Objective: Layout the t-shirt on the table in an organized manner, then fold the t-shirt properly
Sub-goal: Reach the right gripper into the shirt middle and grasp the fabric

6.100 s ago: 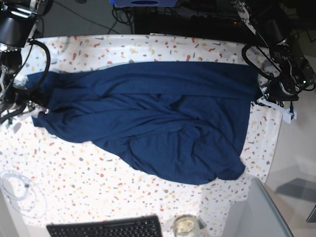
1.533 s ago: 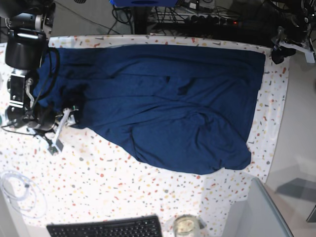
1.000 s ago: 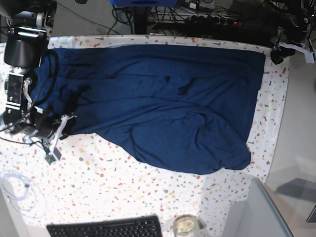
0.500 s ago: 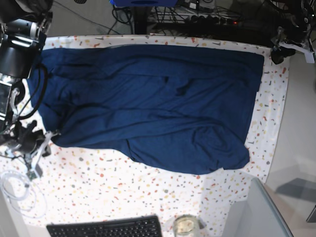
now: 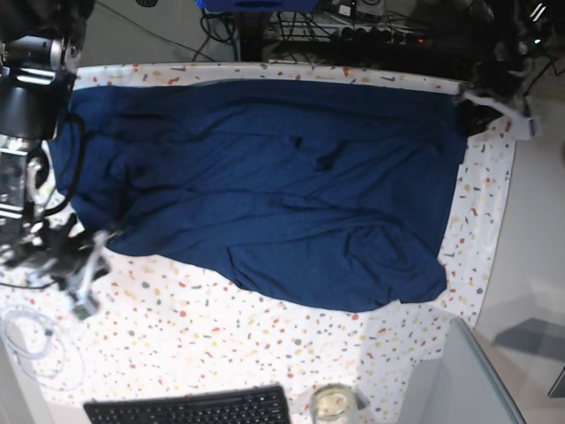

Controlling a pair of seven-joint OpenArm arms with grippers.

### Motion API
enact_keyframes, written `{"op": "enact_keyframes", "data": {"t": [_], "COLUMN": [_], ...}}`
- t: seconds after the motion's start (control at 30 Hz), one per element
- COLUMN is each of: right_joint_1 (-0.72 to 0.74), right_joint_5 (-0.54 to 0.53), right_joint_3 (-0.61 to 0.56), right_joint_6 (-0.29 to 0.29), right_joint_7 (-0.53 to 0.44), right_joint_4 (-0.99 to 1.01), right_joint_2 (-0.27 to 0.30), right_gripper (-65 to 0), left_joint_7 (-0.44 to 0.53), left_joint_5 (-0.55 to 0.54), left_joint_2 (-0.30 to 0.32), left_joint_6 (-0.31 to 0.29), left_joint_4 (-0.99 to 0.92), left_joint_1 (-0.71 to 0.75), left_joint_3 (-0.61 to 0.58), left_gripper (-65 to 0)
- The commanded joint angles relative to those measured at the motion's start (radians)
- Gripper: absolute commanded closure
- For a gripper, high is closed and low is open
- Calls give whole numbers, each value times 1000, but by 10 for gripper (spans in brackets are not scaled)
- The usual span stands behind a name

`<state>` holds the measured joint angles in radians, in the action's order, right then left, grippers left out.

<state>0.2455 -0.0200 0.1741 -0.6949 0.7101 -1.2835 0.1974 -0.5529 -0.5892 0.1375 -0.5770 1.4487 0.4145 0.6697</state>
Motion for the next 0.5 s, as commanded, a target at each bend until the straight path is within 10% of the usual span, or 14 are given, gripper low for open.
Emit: {"op": "enact_keyframes", "data": {"t": [0.0,0.17,0.33,0.47], "right_joint_1": [8,-22,-10,12], "right_joint_5": [-16,-16,-16,-18], "right_joint_3": [-58,-236,-354,-459], "right_joint_6": [-3,-3,-3,105], "right_joint_7": [-17,-25,-27,-42], "right_joint_4": [-18,-21,-20,-17], "right_joint_2": [3,-16,-32,-32], "right_gripper": [-204,-528,-542,-540], "left_joint_7": [17,20,23,24], "left_joint_5": [-13,19,213,269], "left_joint_2": [11,-9,-48,-65], "left_joint_6": [-4,1,1,1], "left_joint_4": [22,-39,-136,-142], "left_joint_1": [-2,-72,-134,-141], "left_joint_3": [-26,-149,-160,-158], "left_gripper": [0,0,0,0]}}
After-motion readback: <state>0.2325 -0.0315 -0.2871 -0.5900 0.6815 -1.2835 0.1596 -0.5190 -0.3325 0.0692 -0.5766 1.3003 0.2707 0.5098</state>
